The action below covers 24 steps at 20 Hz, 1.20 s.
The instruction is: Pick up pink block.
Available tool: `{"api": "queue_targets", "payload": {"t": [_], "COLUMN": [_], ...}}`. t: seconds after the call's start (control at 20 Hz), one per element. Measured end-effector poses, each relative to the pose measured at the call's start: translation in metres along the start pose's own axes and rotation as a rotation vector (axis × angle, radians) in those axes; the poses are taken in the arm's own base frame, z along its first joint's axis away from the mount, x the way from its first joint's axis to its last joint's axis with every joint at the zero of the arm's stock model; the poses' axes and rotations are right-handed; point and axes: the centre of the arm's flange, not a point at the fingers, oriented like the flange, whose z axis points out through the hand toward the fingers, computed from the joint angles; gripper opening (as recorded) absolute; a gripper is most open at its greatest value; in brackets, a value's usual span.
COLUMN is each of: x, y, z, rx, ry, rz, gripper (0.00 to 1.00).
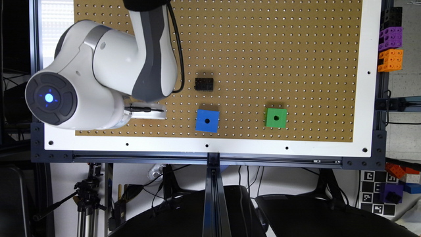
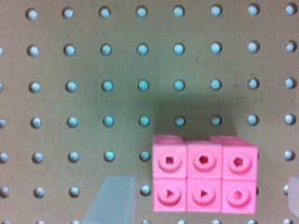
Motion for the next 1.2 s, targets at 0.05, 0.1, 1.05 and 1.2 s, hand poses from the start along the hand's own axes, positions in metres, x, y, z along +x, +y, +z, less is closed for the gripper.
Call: {"api": "queue_targets", "payload": {"t": [0.05, 0.1, 1.05, 1.2], "x": [0.001, 0.0, 0.001, 0.001], "y": [0.0, 0.0, -0.001, -0.001], "z": [0.001, 0.002, 0.049, 0.049], "rx": [0.0, -0.001, -0.006, -0.006], "ry": [0.0, -0.002, -0.017, -0.018], "rz": [0.0, 0.0, 0.001, 0.001], "gripper": [1.0, 1.0, 0.0, 0.0]}}
